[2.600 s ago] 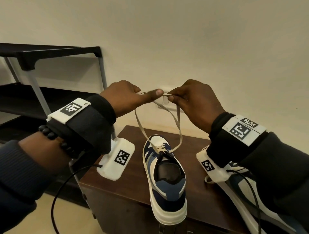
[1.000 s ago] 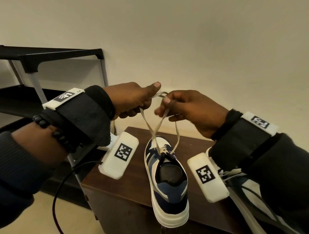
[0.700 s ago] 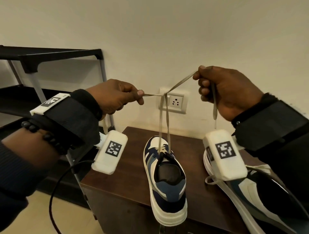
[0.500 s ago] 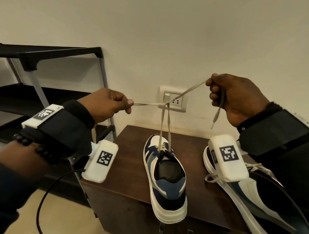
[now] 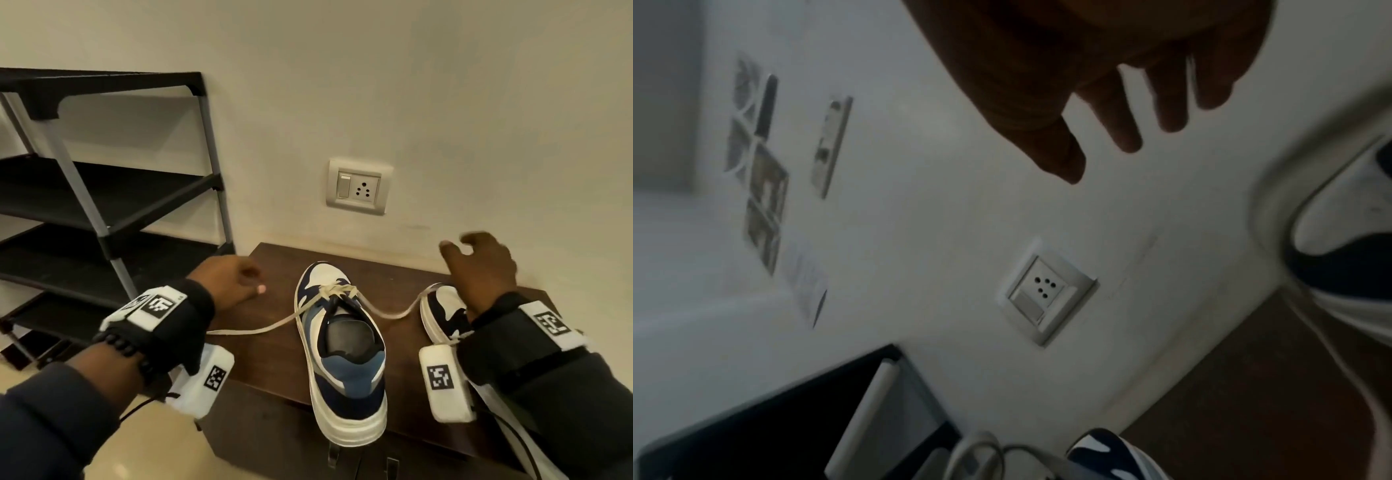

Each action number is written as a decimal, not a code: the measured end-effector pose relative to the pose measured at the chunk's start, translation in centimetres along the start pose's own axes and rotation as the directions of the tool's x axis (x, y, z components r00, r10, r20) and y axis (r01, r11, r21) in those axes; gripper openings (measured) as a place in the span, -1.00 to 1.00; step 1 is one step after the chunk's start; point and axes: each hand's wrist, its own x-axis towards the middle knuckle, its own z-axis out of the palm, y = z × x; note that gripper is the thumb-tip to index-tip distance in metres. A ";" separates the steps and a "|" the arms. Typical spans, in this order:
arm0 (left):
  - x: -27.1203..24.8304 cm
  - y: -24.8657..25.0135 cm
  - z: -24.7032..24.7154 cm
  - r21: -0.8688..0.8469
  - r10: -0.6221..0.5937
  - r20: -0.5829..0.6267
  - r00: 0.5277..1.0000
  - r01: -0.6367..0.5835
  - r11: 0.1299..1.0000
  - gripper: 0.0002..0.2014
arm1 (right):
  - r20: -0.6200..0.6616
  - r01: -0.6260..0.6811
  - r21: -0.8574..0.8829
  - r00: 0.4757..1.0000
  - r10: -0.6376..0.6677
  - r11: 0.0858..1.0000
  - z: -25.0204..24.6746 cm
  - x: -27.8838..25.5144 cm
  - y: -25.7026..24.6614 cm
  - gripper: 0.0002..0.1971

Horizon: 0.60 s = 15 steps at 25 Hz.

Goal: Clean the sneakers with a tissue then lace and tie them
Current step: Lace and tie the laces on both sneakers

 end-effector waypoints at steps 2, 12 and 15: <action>0.6 2.5 0.6 -0.091 0.164 0.042 0.986 -0.160 0.983 -0.70 | 0.082 0.280 0.070 0.955 -0.285 0.957 0.8 -0.9 -1.7 -0.75; 0.3 5.5 4.8 -0.381 0.175 -0.088 0.981 -0.195 0.904 -0.90 | 0.646 0.498 0.125 0.616 -0.451 0.858 4.9 -3.0 -2.2 -0.91; -0.2 5.7 3.9 -0.439 0.200 -0.148 0.969 -0.245 0.865 -0.94 | 0.493 0.401 0.279 0.720 -0.488 0.873 3.8 -3.2 -2.2 -0.95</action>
